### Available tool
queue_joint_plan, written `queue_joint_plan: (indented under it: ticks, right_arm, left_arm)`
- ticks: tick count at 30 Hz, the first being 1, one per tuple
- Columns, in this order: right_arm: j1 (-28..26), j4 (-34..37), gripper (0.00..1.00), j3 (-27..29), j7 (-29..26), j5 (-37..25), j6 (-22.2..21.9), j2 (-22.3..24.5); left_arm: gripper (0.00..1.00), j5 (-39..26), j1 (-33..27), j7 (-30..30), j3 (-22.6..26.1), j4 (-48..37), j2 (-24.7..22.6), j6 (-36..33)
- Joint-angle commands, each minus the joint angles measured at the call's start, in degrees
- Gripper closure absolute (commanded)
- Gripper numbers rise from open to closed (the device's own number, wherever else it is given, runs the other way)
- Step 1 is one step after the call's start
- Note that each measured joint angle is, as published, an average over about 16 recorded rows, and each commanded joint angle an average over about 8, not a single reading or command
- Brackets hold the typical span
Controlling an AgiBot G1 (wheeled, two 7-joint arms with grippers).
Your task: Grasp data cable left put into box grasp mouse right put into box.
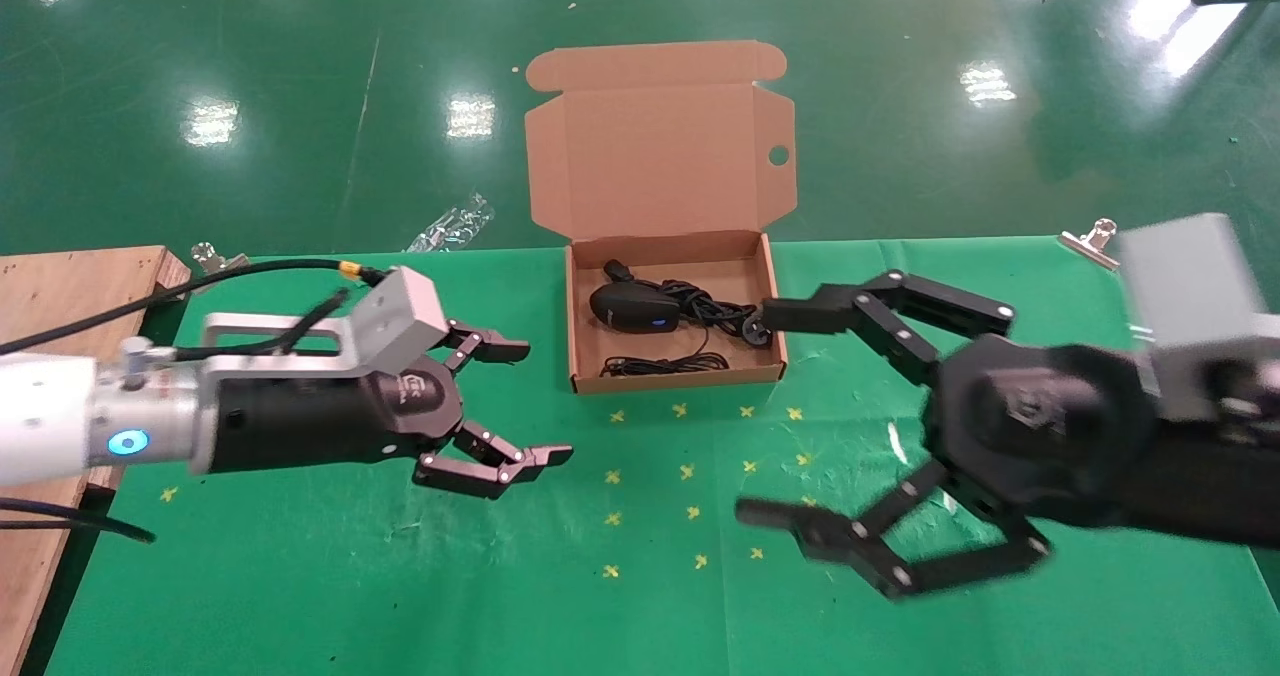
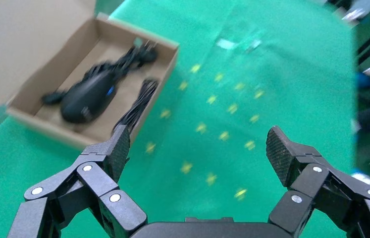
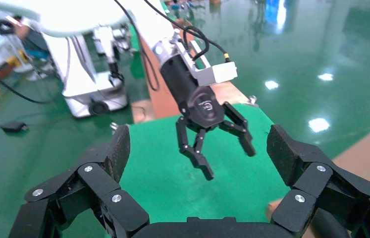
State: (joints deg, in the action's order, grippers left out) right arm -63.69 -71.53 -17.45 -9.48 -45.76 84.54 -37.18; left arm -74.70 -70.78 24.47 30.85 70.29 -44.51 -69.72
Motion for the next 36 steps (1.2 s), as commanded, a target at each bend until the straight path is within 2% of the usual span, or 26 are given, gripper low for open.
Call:
queue_joint_plan:
  ticks: [1, 16, 21, 26, 36]
  right_arm:
    - [1.27, -1.22, 0.00, 0.86, -0.76, 2.33, 0.69, 1.29]
    - [2.08, -1.99, 0.00, 1.36, -1.22, 3.93, 1.16, 2.17]
    - [2.17, -2.06, 0.00, 1.40, -1.22, 4.11, 1.19, 2.25]
    - [2.27, -2.14, 0.00, 1.46, -1.22, 4.32, 1.24, 2.35]
    - [2.18, -2.06, 0.00, 1.41, -1.21, 4.11, 1.20, 2.27]
  left_arm:
    - [0.00, 3.17, 0.89, -1.32, -1.43, 0.32, 0.92, -1.54]
    - [0.00, 27.13, 7.62, -11.33, -12.25, 2.71, 7.84, -13.19]
    - [0.00, 33.29, 9.29, -13.72, -14.98, 3.32, 9.57, -16.10]
    - [0.00, 36.15, 10.04, -14.52, -16.20, 3.61, 10.34, -17.39]
    - [0.00, 34.34, 9.62, -14.00, -15.42, 3.42, 9.88, -16.59]
